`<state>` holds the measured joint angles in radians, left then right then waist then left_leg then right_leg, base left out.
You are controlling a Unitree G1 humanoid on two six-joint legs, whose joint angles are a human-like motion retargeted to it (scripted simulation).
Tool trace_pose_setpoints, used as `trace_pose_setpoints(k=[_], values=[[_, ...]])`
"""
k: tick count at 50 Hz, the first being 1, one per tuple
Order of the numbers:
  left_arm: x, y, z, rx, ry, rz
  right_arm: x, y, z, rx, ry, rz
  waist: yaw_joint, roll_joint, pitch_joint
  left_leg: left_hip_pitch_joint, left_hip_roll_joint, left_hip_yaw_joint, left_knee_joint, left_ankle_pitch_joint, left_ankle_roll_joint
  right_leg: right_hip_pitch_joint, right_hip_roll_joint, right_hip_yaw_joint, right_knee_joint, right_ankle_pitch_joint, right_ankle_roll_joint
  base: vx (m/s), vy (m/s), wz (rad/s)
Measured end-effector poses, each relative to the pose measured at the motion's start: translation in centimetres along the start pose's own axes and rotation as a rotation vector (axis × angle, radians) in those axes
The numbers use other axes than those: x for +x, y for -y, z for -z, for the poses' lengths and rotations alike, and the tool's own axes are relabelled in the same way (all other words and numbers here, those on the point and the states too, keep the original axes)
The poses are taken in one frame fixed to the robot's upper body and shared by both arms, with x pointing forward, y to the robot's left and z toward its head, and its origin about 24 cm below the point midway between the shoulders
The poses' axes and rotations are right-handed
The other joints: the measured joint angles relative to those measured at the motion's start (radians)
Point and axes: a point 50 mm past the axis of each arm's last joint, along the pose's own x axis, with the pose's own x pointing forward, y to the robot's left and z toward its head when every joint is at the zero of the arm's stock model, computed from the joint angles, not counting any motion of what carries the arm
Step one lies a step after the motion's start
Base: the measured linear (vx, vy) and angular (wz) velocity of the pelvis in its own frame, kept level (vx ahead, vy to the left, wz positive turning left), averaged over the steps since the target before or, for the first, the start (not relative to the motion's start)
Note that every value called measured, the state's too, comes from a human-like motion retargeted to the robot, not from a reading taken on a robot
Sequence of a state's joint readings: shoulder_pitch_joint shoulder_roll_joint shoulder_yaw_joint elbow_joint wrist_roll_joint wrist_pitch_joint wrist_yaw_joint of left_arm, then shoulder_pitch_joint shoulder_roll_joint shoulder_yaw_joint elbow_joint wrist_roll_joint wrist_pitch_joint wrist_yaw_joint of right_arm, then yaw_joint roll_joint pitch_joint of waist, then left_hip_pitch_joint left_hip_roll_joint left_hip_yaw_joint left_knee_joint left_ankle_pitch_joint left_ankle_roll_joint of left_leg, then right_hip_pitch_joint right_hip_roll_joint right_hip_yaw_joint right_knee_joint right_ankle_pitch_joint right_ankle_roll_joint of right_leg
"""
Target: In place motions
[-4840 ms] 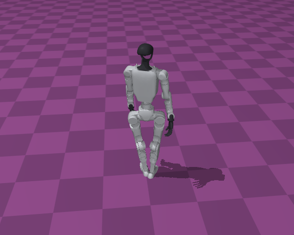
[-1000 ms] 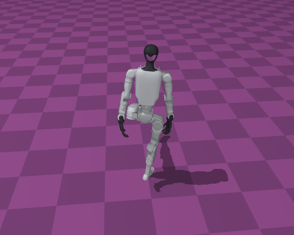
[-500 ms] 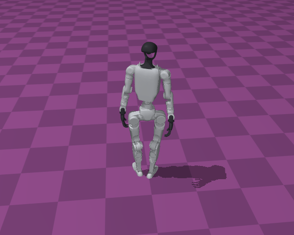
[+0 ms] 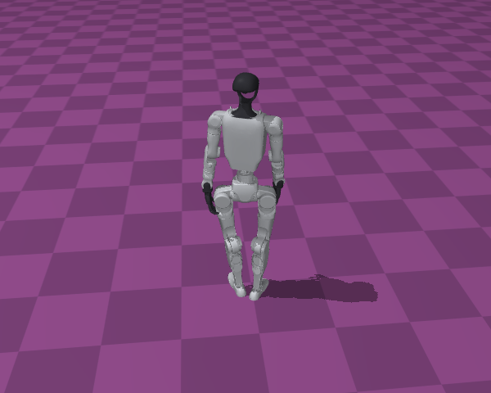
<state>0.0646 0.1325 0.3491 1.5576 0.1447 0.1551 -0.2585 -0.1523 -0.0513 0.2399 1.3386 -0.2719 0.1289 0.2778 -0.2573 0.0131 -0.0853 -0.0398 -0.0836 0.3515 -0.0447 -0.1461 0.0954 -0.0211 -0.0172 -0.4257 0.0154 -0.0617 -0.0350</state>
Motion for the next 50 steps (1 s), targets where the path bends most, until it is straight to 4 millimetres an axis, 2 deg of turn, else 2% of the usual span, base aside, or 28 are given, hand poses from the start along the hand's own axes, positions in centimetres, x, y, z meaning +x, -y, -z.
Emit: trace_pose_setpoints(k=[3,6,9,13,15,18,20,22,25,32,36,40,45,48,50], values=[[0.1,-0.2,1.7,-0.03,-0.035,-0.002,0.0,0.0,-0.2,-0.015,0.015,-0.002,0.007,-0.006,-0.001,0.006,-0.004,-0.003,-0.001,-0.002,0.006,0.005,-0.003,0.002,0.002,-0.002,0.006,0.09,0.07,0.01],[0.1,-0.6,3.3,-0.049,-0.071,-0.006,0.0,0.1,0.9,-0.021,-0.018,0.006,0.013,-0.011,-0.002,0.013,-0.007,-0.011,0.001,-0.006,0.014,0.013,-0.003,0.002,0.008,-0.01,0.012,0.09,0.08,0.1],[0.0,-1.0,4.7,-0.059,-0.11,-0.014,-0.1,0.0,3.1,-0.009,-0.095,0.015,0.015,-0.014,-0.003,0.024,-0.01,-0.026,0.006,-0.013,0.025,0.025,-0.003,0.001,0.02,-0.023,0.019,0.11,0.11,0.18],[-0.2,-1.5,5.9,-0.07,-0.151,-0.03,-0.4,-0.5,7.1,0.049,-0.233,0.017,0.015,-0.013,-0.016,0.034,-0.006,-0.052,0.023,-0.029,0.036,0.039,-0.005,-0.014,0.052,-0.05,0.035,0.13,0.12,0.32],[-0.3,-1.8,6.1,-0.084,-0.159,-0.04,-0.9,-1.0,9.6,0.105,-0.304,0.019,0.008,-0.01,-0.025,0.027,0.001,-0.084,0.045,-0.039,0.042,0.034,-0.008,-0.025,0.104,-0.066,0.05,0.15,0.08,0.55],[-0.3,-2.0,5.9,-0.121,-0.142,-0.042,-1.4,-1.6,12.2,0.176,-0.366,0.016,0.007,0.013,-0.018,0.026,0.045,-0.093,0.067,-0.043,0.04,-0.034,-0.005,0.009,0.29,-0.061,0.059,0.1,0.06,0.23],[-0.4,-2.2,5.5,-0.154,-0.124,-0.041,-1.8,-1.9,13.4,0.209,-0.399,0.013,-0.025,0.028,0.008,0.038,0.076,-0.108,0.073,-0.037,0.035,-0.102,-0.006,0.03,0.398,-0.075,0.062,0.03,0.06,0.37],[-0.5,-2.3,4.8,-0.18,-0.11,-0.048,-2.1,-2.1,14.2,0.232,-0.429,0.01,-0.058,0.031,0.03,0.048,0.093,-0.112,0.072,-0.032,0.03,-0.168,-0.019,0.038,0.409,-0.097,0.063,-0.04,0.04,0.4],[-0.5,-2.4,3.4,-0.184,-0.076,-0.068,-2.5,-2.1,15.2,0.268,-0.453,0.015,-0.085,0.029,0.06,0.058,0.108,-0.111,0.073,-0.031,0.03,-0.295,-0.042,0.035,0.344,-0.137,0.018,-0.08,0.02,0.1],[-1.2,-2.6,-2.6,-0.084,0.074,-0.073,-2.2,-1.7,14.4,0.287,-0.423,0.03,-0.16,0.037,0.197,0.079,0.165,-0.147,0.079,-0.02,0.042,-0.622,-0.077,0.067,0.209,-0.184,-0.067,-0.15,0.02,0.09],[-1.7,-1.9,-5.5,-0.029,0.138,-0.076,-1.9,-1.7,13.5,0.281,-0.386,0.018,-0.211,0.077,0.227,0.041,0.207,-0.18,0.069,0.002,0.033,-0.812,-0.103,0.099,0.191,-0.161,-0.112,-0.15,0.03,0.32],[-1.8,-0.8,-7.4,0.017,0.192,-0.048,-1.6,-1.7,12.8,0.256,-0.353,0.009,-0.222,0.106,0.234,0.011,0.229,-0.181,0.066,0.01,0.027,-0.906,-0.112,0.115,0.165,-0.142,-0.131,-0.07,0.03,0.02],[-1.8,0.3,-8.4,0.069,0.237,-0.008,-1.3,-1.2,11.5,0.192,-0.316,0.006,-0.216,0.083,0.256,0.034,0.207,-0.16,0.075,0.005,0.035,-0.821,-0.089,0.138,0.139,-0.132,-0.116,-0.01,0.04,-0.23],[-1.3,0.7,-7.3,0.091,0.219,-0.01,-1.2,-1.4,11.6,0.173,-0.301,0.016,-0.222,0.064,0.245,0.06,0.179,-0.151,0.066,0.007,0.034,-0.672,-0.078,0.111,0.116,-0.136,-0.094,0.07,0.03,-0.16],[-1.3,0.6,-7.1,0.103,0.207,-0.012,-1.1,-1.0,10.9,0.178,-0.28,0.017,-0.17,0.025,0.218,0.069,0.131,-0.091,0.057,0.004,0.034,-0.593,-0.06,0.148,0.136,-0.131,-0.076,0.06,0.0,-0.83]])
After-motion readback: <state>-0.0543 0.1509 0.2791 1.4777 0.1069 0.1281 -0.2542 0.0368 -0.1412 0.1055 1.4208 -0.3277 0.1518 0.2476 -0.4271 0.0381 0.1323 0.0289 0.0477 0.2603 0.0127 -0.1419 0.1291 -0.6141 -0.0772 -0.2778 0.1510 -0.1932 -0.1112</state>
